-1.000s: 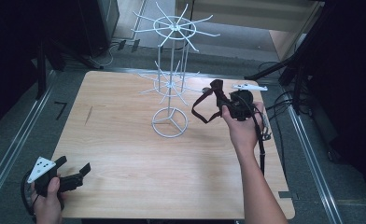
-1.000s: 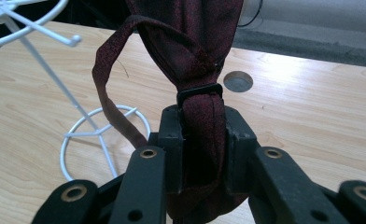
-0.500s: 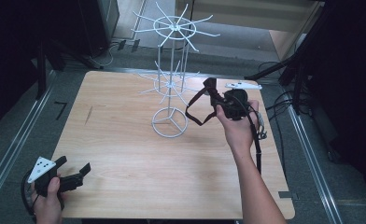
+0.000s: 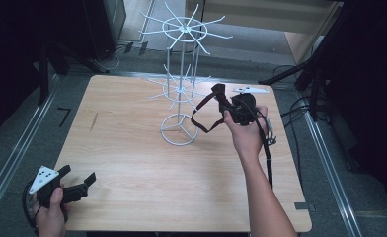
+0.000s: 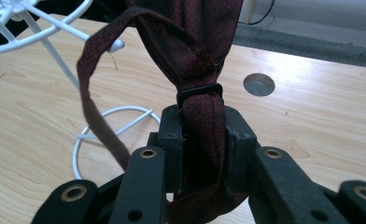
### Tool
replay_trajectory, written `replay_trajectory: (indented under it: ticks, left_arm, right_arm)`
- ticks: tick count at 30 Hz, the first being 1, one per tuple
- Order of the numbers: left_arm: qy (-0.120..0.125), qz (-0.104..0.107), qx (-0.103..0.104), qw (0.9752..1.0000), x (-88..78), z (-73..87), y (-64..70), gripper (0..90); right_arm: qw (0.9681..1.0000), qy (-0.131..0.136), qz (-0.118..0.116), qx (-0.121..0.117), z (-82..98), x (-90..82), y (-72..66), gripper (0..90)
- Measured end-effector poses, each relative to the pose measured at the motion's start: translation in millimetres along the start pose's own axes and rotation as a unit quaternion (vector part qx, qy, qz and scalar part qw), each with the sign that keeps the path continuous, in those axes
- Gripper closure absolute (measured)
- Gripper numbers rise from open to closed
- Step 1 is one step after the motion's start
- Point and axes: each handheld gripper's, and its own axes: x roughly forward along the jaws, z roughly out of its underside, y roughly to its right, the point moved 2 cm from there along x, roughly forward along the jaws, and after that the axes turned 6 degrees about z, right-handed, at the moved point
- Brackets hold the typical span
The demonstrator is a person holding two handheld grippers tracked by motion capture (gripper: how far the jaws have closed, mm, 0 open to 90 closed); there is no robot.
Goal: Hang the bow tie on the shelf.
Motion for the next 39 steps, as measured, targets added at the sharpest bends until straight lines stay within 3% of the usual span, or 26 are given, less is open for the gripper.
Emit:
replay_trajectory:
  ticks: [19, 24, 31, 39]
  left_arm:
    - [0.0, 0.001, 0.0, 1.0, 0.0, 0.0, -0.1, 0.4]
    - [0.0, 0.001, 0.0, 1.0, 0.0, 0.0, -0.1, 0.4]
    - [0.0, 0.003, 0.0, 1.0, -0.1, 0.0, -0.4, 0.4]
    - [0.001, 0.003, -0.001, 1.0, -0.2, 0.0, -0.4, 0.4]
  right_arm:
    - [1.0, -0.005, -0.001, -0.006, 8.2, 27.3, -20.0, 73.2]
    - [0.9999, 0.002, -0.011, 0.013, 11.0, 34.1, -25.9, 73.1]
    - [0.9998, -0.001, -0.013, 0.013, 15.3, 44.5, -32.8, 71.8]
    - [0.9991, -0.007, -0.021, 0.037, 26.4, 54.7, -28.1, 69.0]
